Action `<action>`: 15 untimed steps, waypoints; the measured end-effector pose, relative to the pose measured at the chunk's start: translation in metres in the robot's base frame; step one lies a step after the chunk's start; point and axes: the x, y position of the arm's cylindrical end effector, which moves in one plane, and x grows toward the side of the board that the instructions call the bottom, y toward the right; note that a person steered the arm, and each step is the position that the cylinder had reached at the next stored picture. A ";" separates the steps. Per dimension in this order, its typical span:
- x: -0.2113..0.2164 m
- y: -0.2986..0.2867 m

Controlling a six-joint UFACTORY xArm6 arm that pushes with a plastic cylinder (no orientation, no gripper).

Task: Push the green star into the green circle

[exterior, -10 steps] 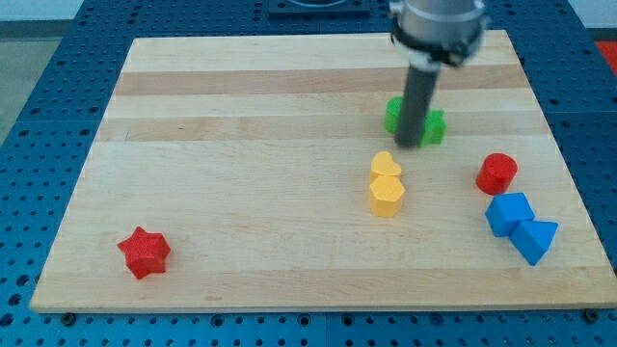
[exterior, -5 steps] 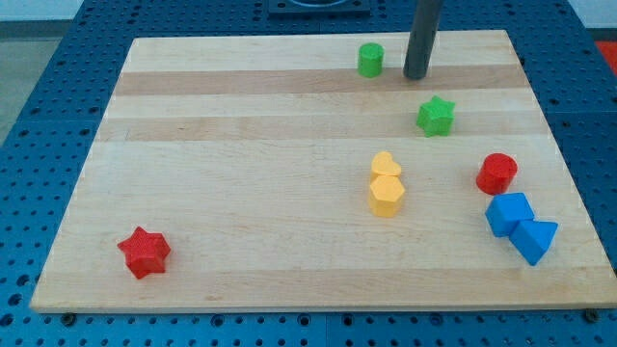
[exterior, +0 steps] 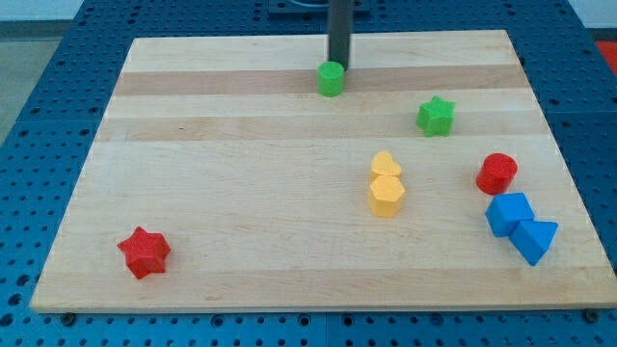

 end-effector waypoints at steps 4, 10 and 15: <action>-0.019 0.074; 0.028 -0.080; 0.049 -0.093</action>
